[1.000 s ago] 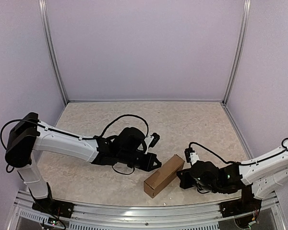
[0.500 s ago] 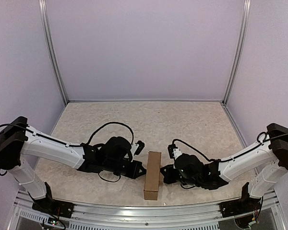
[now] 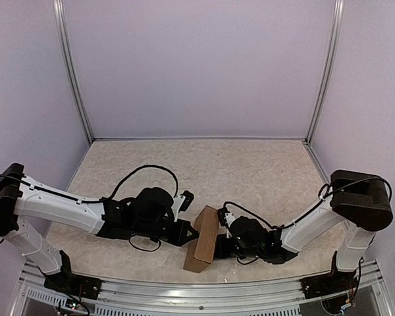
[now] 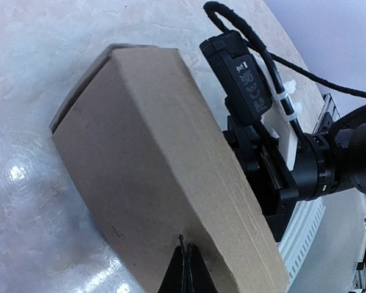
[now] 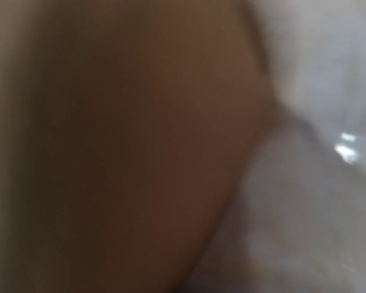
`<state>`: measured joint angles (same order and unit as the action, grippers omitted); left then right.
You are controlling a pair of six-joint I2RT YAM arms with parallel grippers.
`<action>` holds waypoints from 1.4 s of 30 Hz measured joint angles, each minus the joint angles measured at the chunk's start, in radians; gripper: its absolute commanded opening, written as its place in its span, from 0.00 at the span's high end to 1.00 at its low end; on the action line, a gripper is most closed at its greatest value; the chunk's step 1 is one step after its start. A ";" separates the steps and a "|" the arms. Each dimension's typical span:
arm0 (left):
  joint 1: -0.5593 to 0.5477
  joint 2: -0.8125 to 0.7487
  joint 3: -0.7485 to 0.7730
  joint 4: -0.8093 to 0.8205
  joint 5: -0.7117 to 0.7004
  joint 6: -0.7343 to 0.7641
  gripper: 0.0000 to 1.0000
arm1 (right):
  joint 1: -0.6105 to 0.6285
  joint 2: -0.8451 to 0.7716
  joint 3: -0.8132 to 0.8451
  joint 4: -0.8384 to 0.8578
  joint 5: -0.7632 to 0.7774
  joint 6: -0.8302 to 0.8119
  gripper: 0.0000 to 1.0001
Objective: Fold the paper box
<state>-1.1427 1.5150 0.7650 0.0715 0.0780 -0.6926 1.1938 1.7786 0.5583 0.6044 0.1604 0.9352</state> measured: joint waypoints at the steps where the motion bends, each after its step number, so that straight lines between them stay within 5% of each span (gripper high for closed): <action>1: -0.001 0.007 0.006 -0.002 -0.002 0.000 1.00 | 0.000 0.014 0.003 0.024 -0.009 0.005 1.00; 10: 0.017 0.025 0.048 -0.046 -0.090 0.003 1.00 | -0.046 0.177 0.047 0.274 -0.074 0.058 1.00; 21: 0.009 0.027 0.053 -0.051 -0.076 0.005 1.00 | -0.103 0.161 0.011 0.300 -0.108 0.032 1.00; 42: 0.060 0.052 0.113 -0.162 -0.055 0.072 1.00 | -0.130 -0.238 -0.107 -0.257 0.182 -0.147 1.00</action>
<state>-1.0832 1.5669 0.8776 -0.0902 0.0235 -0.6205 1.0641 1.5406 0.4515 0.3473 0.3420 0.7883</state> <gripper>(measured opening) 0.002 0.002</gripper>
